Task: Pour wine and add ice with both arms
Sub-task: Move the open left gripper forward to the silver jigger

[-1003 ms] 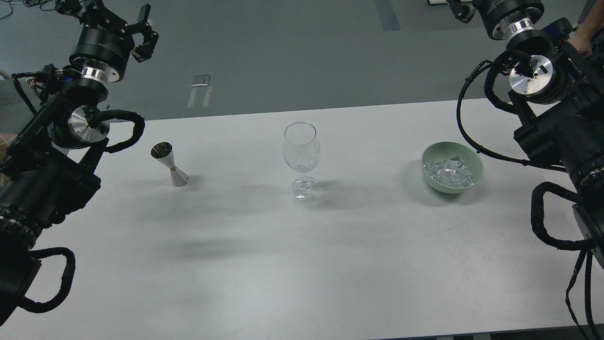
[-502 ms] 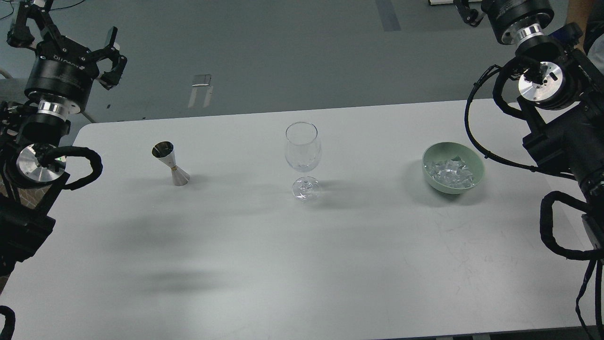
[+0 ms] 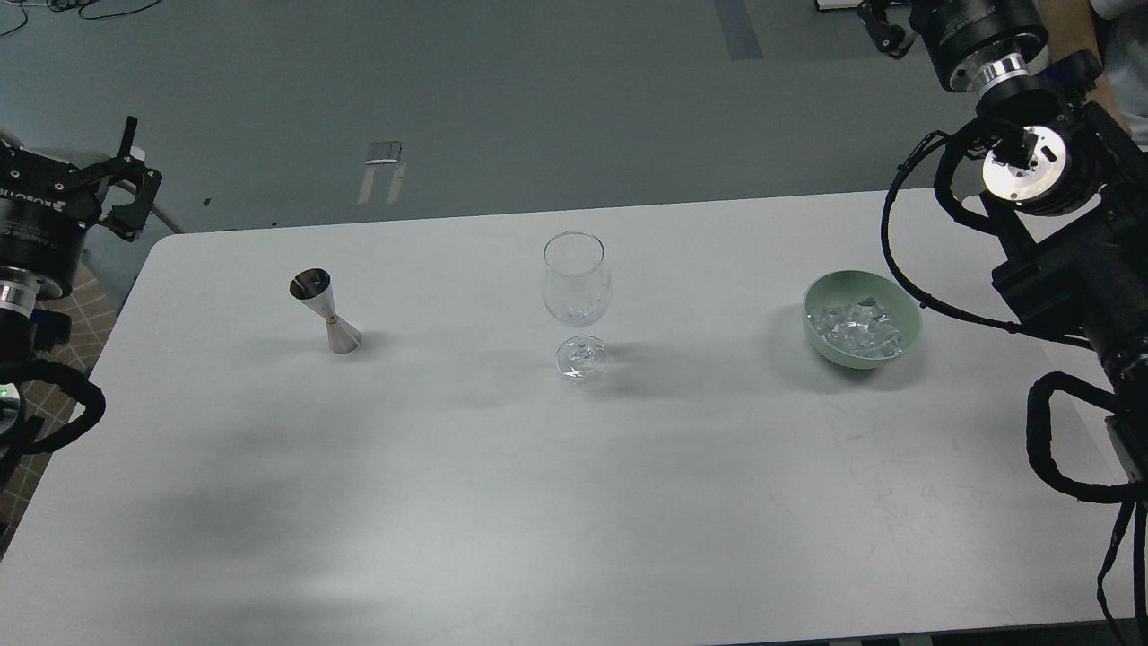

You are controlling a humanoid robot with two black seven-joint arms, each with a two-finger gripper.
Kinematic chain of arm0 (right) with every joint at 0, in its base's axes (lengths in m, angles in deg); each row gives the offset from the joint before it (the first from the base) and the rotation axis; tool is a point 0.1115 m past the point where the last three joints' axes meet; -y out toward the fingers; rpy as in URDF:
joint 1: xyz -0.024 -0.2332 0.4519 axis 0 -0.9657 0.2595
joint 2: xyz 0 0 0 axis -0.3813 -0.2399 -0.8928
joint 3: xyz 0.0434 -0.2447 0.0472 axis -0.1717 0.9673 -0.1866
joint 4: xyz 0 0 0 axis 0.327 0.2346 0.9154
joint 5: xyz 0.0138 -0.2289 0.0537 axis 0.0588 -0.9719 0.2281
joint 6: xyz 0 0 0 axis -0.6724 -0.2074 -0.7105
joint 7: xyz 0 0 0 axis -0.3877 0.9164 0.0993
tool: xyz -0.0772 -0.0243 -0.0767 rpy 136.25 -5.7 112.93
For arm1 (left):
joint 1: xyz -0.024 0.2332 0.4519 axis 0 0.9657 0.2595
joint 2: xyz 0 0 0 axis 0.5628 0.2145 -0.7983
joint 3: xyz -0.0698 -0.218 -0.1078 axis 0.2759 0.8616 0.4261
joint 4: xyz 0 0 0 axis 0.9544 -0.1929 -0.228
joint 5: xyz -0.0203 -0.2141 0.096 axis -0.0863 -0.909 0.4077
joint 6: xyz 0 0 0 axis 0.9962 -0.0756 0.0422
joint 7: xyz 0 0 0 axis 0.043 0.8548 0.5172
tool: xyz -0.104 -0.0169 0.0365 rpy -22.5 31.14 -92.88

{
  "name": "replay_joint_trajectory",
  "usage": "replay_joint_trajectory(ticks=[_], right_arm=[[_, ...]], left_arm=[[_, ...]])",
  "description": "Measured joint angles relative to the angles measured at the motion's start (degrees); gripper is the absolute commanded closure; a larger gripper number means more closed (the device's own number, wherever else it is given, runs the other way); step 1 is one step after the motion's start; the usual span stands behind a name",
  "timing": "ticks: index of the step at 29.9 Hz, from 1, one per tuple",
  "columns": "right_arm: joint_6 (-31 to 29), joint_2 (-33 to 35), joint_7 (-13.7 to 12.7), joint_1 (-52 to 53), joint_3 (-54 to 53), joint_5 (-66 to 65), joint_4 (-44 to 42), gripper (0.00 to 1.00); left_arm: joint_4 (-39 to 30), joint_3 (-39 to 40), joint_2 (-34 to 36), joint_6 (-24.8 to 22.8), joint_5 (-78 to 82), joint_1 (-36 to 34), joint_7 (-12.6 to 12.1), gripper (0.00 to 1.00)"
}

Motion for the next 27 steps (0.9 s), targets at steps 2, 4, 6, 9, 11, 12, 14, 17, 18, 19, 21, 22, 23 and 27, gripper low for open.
replay_joint_trajectory(ticks=[2, 4, 6, 9, 11, 12, 14, 17, 18, 19, 21, 22, 23, 27], right_arm=[[0.00, 0.00, 0.00, -0.46, 0.00, 0.00, 0.00, 0.00], [0.00, 0.00, 0.00, -0.94, -0.03, 0.00, 0.00, 0.00], [0.00, 0.00, 0.00, -1.38, -0.06, 0.00, 0.02, 0.00], [0.05, 0.00, 0.00, -1.83, -0.08, 0.00, 0.05, 0.00], [0.07, 0.00, 0.00, -1.95, -0.08, 0.00, 0.05, 0.00], [0.08, 0.00, 0.00, -1.96, -0.08, 0.00, 0.05, 0.00], [0.11, 0.06, -0.04, -2.03, -0.07, 0.00, 0.05, 0.00], [0.24, 0.69, -0.20, -2.06, 0.05, 0.00, 0.01, 0.00], [0.27, 0.83, -0.23, -2.06, 0.08, 0.00, -0.07, 0.00], [0.32, 0.95, -0.25, -2.07, 0.13, 0.00, -0.15, 0.00], [0.42, 1.12, -0.26, -2.11, 0.23, 0.00, -0.23, 0.00], [0.62, 1.16, -0.27, -2.13, 0.31, 0.00, -0.26, 0.00], [0.91, 1.18, -0.28, -2.14, 0.37, 0.00, -0.27, 0.00], [1.81, 1.27, -0.33, -2.14, 0.70, -0.04, -0.34, 0.00]], left_arm=[[-3.91, 1.72, 0.16, 0.32, -0.38, 4.57, -0.03, 0.03], [-7.08, 2.70, -0.05, 0.57, -0.84, 8.49, 0.08, 0.03], [-9.58, 3.01, -1.48, 0.72, -1.16, 12.53, 0.55, 0.03], [-11.92, 3.30, -5.30, 0.81, -1.18, 17.50, 0.70, 0.04], [-12.68, 3.46, -7.18, 0.85, -1.18, 19.28, 0.70, 0.05], [-12.87, 3.50, -8.11, 0.89, -1.18, 19.94, 0.70, 0.06], [-13.00, 3.58, -9.88, 1.16, -1.18, 20.61, 0.68, 0.10], [-13.01, 4.34, -13.54, 3.35, -1.26, 20.80, 0.68, 0.11], [-13.00, 4.90, -15.30, 5.19, -1.28, 20.80, 0.61, 0.11], [-12.88, 5.49, -17.36, 7.69, -1.29, 20.72, 0.46, 0.11], [-12.74, 6.09, -20.33, 11.46, -1.29, 20.31, 0.00, 0.11], [-12.69, 6.20, -21.48, 12.64, -1.29, 20.21, -0.39, 0.11], [-12.66, 6.26, -22.19, 13.21, -1.28, 20.19, -0.69, 0.11], [-12.52, 6.37, -26.03, 13.70, -1.21, 20.38, -2.31, 0.11]])
